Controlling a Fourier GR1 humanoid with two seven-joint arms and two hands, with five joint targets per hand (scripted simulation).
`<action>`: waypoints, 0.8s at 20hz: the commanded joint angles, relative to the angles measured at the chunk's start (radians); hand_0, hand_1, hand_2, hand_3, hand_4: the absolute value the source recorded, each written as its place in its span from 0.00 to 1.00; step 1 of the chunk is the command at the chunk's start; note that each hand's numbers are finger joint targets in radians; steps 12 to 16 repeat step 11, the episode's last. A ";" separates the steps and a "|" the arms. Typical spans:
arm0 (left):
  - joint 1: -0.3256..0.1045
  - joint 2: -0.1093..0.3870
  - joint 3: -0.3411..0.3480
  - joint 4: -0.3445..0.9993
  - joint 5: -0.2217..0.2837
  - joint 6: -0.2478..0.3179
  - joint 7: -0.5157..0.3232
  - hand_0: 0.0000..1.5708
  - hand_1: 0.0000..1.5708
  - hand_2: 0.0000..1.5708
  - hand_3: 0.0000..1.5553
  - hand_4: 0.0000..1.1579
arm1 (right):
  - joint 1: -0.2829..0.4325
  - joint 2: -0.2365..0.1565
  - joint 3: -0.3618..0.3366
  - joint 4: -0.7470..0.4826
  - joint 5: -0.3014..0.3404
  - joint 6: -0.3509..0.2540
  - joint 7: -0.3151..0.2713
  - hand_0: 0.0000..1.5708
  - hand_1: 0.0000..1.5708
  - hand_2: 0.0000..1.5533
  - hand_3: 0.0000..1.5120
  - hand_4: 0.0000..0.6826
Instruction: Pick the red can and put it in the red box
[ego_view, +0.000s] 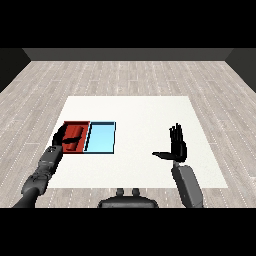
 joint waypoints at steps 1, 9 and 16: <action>-0.002 -0.010 0.145 -0.134 0.152 -0.112 -0.221 0.65 0.65 0.61 0.00 0.00 | 0.020 -0.004 -0.004 -0.012 -0.024 0.027 0.001 0.00 0.00 0.00 0.00 0.00; 0.085 -0.274 0.208 -0.410 0.325 -0.406 -0.494 0.00 0.00 0.00 0.00 0.00 | -0.004 -0.017 0.027 0.017 0.020 0.052 -0.021 0.00 0.00 0.00 0.00 0.00; 0.137 -0.308 0.161 -0.520 0.308 -0.380 -0.476 0.00 0.00 0.00 0.00 0.00 | 0.005 -0.048 -0.007 0.051 0.006 0.094 -0.055 0.00 0.00 0.00 0.00 0.00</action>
